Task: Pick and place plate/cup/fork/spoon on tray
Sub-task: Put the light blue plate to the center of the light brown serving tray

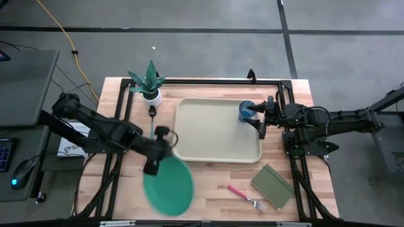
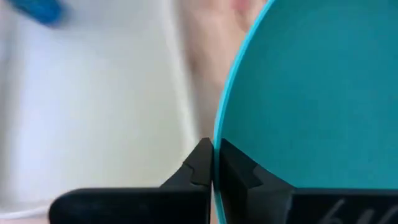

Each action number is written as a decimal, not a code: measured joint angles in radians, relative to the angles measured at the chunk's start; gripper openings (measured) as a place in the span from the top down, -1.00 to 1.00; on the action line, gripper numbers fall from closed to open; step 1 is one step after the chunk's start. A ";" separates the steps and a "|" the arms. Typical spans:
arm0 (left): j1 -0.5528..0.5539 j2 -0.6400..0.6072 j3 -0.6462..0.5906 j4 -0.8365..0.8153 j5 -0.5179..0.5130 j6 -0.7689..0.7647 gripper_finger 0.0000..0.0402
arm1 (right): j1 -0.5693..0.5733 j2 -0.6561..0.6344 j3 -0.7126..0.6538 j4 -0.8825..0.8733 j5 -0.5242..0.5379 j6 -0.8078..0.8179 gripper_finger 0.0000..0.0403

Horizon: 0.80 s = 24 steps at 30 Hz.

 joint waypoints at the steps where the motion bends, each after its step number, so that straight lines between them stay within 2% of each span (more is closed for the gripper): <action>1: 0.020 0.000 0.025 0.004 -0.046 0.000 1.00 | 0.000 0.000 0.000 -0.003 0.000 0.008 -0.30; 4: 0.105 0.005 0.078 0.078 -0.149 0.009 1.00 | 0.000 0.000 0.000 -0.015 0.000 0.022 -0.30; 6: 0.181 0.007 0.082 0.142 -0.166 0.027 1.00 | 0.000 0.000 0.000 -0.023 0.000 0.022 -0.30; 9: 0.317 0.025 0.077 0.238 -0.127 0.070 1.00 | 0.000 0.000 0.000 -0.027 0.000 0.022 -0.30; 11: 0.416 0.042 0.055 0.284 -0.069 0.081 1.00 | 0.000 0.000 0.000 -0.026 0.000 0.021 -0.30; 15: 0.579 0.086 -0.048 0.496 0.073 0.041 1.00 | 0.000 -0.001 0.000 -0.026 0.000 0.017 -0.30; 18: 0.645 0.163 -0.100 0.569 0.113 -0.010 1.00 | 0.000 -0.002 0.000 -0.027 0.003 0.015 -0.30; 24: 0.690 0.347 -0.111 0.583 0.094 -0.022 1.00 | 0.000 -0.002 0.000 -0.027 0.003 0.015 -0.30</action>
